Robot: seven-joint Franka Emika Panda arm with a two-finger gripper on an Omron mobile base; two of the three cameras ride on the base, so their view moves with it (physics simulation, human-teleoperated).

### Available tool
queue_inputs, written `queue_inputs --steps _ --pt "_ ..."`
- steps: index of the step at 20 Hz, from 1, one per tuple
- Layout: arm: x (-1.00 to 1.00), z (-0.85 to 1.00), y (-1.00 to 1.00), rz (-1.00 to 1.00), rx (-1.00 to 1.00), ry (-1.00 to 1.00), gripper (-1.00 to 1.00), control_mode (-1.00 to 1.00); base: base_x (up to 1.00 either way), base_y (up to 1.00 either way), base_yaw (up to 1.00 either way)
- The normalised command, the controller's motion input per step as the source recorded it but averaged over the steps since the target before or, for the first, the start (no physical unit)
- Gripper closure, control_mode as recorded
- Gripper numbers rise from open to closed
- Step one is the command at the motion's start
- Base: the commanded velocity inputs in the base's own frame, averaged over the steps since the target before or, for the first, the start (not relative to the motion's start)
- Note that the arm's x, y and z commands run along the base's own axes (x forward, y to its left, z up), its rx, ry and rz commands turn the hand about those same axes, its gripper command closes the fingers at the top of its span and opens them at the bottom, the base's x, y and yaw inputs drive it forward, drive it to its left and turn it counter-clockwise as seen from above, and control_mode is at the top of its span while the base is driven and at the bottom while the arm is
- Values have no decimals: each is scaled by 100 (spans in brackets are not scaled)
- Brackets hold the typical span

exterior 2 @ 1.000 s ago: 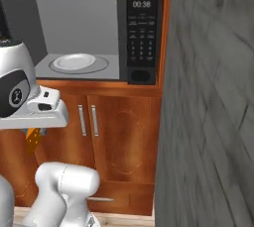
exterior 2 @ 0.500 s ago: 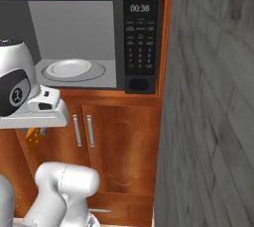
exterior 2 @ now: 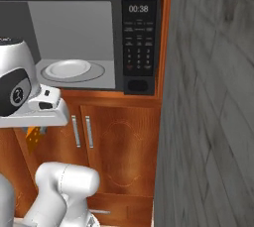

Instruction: Pick the cheese from the counter and place it in the microwave. Then turn on the microwave.

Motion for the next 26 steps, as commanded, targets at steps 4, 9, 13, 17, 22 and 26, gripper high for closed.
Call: queue_inputs --steps 4,9,13,17,22,26 --pt "0 59 0 7 6 -19 100 -100 0 0 0" --pt "8 70 0 6 5 -26 100 -100 0 0 0" --pt "71 35 1 4 9 -14 100 -100 0 0 0" --pt "80 18 5 3 9 -13 100 -100 0 0 0" --pt "53 1 28 1 5 -13 100 -100 0 0 0" --pt "38 0 44 0 4 -15 100 -100 0 0 0"
